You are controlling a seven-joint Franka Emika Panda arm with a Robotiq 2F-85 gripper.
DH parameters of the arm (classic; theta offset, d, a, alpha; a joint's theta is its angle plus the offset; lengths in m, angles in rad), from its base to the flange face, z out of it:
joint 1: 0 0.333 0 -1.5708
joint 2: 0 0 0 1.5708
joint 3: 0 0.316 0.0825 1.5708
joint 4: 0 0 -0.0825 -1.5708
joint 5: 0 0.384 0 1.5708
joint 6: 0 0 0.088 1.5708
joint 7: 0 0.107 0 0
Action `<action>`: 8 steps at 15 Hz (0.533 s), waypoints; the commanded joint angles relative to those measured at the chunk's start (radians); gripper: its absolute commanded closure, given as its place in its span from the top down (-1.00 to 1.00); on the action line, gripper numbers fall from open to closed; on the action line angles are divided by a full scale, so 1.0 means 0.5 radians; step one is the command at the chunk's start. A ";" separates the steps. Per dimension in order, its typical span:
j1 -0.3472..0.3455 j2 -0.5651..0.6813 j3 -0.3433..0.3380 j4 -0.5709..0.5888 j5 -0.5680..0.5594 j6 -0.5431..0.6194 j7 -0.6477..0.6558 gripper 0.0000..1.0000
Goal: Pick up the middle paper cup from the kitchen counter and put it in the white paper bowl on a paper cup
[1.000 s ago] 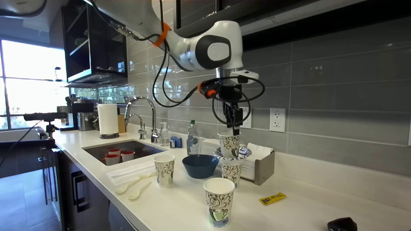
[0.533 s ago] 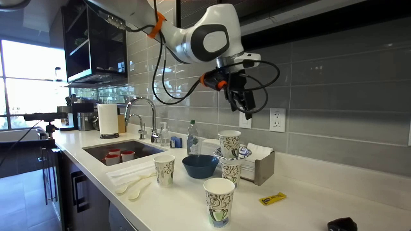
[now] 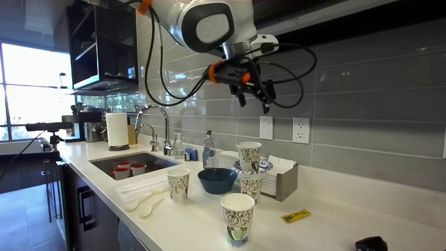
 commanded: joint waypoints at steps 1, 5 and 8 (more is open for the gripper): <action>0.043 -0.230 -0.089 -0.190 0.017 -0.109 -0.199 1.00; 0.043 -0.209 -0.114 -0.169 -0.027 -0.125 -0.165 1.00; 0.047 -0.201 -0.116 -0.169 -0.025 -0.124 -0.165 1.00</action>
